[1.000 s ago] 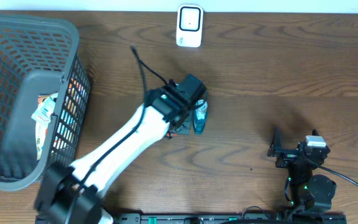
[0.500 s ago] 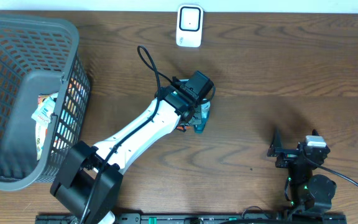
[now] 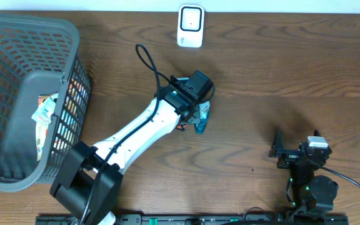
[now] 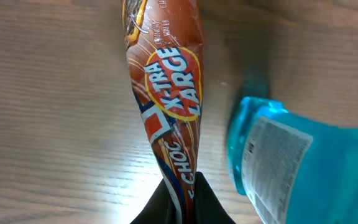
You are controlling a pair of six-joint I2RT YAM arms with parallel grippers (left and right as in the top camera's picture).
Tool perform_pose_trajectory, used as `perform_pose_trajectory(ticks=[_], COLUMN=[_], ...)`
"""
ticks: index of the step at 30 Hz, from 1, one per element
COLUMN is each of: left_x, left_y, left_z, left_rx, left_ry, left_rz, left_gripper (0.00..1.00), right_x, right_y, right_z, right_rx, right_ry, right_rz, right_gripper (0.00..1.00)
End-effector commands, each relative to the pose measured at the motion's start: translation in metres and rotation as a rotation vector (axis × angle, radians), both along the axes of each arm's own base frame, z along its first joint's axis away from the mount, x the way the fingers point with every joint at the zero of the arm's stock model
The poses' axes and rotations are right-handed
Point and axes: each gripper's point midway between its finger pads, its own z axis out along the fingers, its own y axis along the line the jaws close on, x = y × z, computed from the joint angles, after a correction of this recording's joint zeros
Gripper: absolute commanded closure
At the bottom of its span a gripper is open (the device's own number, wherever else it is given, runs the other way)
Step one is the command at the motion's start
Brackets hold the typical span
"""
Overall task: Scan the item barcode
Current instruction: 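Carry the red chocolate bar out and place it left of the bottle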
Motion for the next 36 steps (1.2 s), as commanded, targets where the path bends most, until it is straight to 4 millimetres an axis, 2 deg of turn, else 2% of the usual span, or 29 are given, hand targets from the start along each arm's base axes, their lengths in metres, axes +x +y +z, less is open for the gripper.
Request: perform_pose_trajectory(ticks=[1,6,9,13,23,24,25,26,29,30,32,34,35,36], left_x=[0.014,0.027,0.034,0.033,0.006,0.004,0.001,0.000,-0.003,-0.004,-0.005,-0.004,-0.002,0.000], left_y=[0.020,0.033,0.031,0.029,0.048,0.048,0.045,0.043,0.036,0.033,0.028,0.029,0.030,0.031], left_z=[0.000,0.001,0.003,0.002,-0.044,-0.046,-0.047,-0.047,-0.043,-0.040,-0.030,-0.014,-0.001,0.010], left_rx=[0.034,0.020,0.003,0.005,0.048,0.044,0.031,0.019,-0.017,-0.032,-0.056,-0.064,-0.074,-0.084], left_ry=[-0.021,-0.038,-0.061,-0.060,0.010,0.022,0.037,0.046,0.059,0.064,0.062,0.042,0.021,0.000], left_rz=[0.071,0.118,0.125,0.117,0.168,0.171,0.164,0.160,0.132,0.112,0.083,0.072,0.062,0.057], left_gripper=[0.93,0.92,0.93,0.92,0.91,0.85,0.84,0.75,0.58,0.48,0.25,0.19,0.12,0.11], right_x=[0.000,0.000,0.000,0.000,0.000,0.000,0.000,0.000,0.000,0.000,0.000,0.000,0.000,0.000], right_y=[0.002,0.002,0.002,0.002,0.002,0.002,0.002,0.002,0.002,0.002,0.002,0.002,0.002,0.002], right_z=[0.000,0.000,0.000,0.000,0.000,0.000,0.000,0.000,0.000,0.000,0.000,0.000,0.000,0.000], right_rx=[-0.011,-0.011,-0.011,-0.011,-0.011,-0.011,-0.011,-0.011,-0.011,-0.011,-0.011,-0.011,-0.011,-0.011], right_ry=[-0.001,-0.001,-0.001,-0.001,-0.001,-0.001,-0.001,-0.001,-0.001,-0.001,-0.001,-0.001,-0.001,-0.002], right_rz=[0.011,0.011,0.011,0.011,0.011,0.011,0.011,0.011,0.011,0.011,0.011,0.011,0.011,0.011], right_gripper=[0.01,0.01,0.01,0.01,0.01,0.01,0.01,0.01,0.01,0.01,0.01,0.01,0.01,0.01])
